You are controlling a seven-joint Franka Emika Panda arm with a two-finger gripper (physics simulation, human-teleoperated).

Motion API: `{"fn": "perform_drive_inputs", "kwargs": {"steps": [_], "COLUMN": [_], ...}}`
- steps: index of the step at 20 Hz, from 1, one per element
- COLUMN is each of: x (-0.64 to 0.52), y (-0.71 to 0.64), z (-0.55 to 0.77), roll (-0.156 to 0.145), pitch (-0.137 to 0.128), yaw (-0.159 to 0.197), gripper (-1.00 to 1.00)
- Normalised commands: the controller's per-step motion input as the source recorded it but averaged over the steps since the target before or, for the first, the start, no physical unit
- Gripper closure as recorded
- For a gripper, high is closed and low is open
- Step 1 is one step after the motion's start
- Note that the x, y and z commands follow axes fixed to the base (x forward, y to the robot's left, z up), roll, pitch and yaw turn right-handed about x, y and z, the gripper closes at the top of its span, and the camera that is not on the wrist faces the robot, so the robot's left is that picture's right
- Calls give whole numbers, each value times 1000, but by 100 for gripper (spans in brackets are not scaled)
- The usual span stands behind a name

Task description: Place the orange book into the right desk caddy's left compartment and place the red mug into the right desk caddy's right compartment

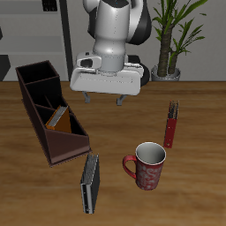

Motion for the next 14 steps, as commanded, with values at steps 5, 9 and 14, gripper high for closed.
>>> {"fn": "perform_drive_inputs", "kwargs": {"steps": [5, 9, 14], "x": [39, 4, 84], "y": [469, 478, 492], "z": [83, 38, 127], "roll": [41, 69, 33], "pitch": [-22, -2, -25], "yaw": [55, 91, 92], "gripper": [-100, -100, -100]}}
